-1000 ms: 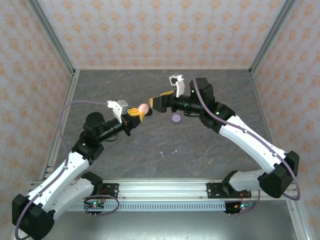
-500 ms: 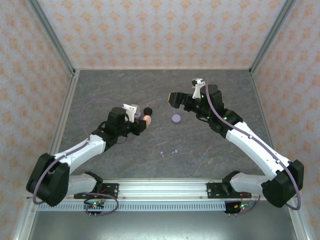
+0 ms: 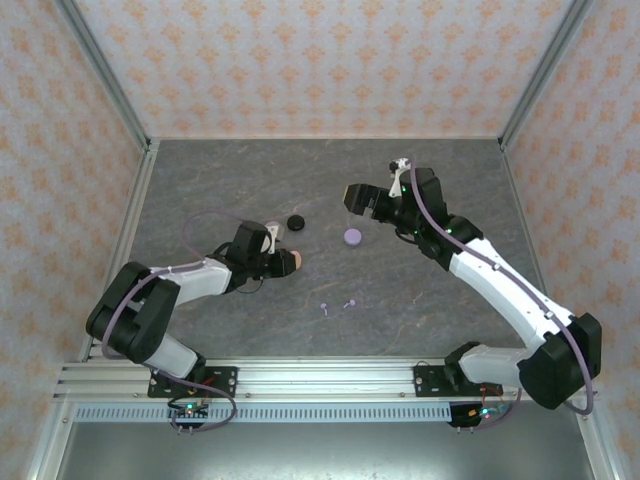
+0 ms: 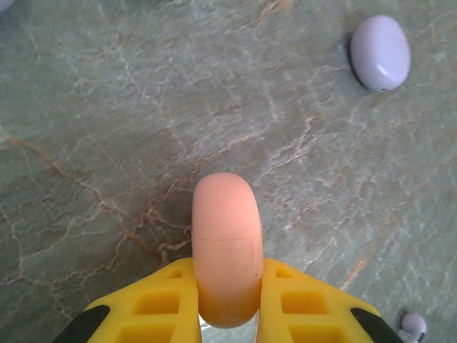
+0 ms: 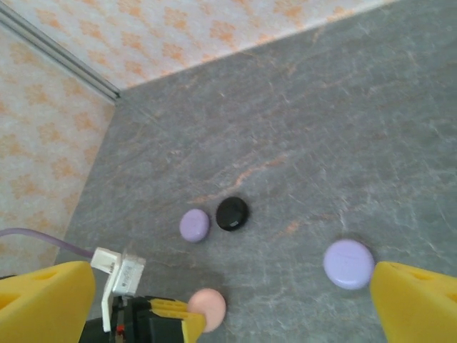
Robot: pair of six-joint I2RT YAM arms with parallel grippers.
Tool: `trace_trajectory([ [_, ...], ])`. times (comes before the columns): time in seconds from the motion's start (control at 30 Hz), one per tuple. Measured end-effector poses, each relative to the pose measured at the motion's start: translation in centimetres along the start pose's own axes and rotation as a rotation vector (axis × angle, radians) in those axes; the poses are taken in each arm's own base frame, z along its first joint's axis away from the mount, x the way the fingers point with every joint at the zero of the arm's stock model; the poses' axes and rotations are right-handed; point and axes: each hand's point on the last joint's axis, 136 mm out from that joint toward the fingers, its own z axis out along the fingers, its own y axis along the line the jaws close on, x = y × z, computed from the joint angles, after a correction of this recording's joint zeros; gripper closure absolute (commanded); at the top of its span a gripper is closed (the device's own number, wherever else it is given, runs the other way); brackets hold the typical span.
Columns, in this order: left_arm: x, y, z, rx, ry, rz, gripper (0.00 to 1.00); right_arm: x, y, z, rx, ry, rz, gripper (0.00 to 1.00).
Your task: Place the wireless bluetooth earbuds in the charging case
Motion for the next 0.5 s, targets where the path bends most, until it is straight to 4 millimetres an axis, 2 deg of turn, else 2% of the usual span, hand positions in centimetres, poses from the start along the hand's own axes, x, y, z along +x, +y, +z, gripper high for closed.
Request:
trace_trajectory([
  [0.07,-0.2,-0.1,0.1,0.005,-0.008,-0.011,0.74,0.8,-0.8,0.4,0.039,0.04,-0.015,0.0],
  [0.3,-0.2,0.2,0.3,-0.009,-0.01,-0.038,0.53,2.8,-3.3,1.9,0.171,0.194,-0.196,0.09],
  [0.5,-0.3,0.8,0.4,-0.024,-0.011,-0.05,0.44,4.4,-5.5,4.0,0.248,0.338,-0.4,0.13],
])
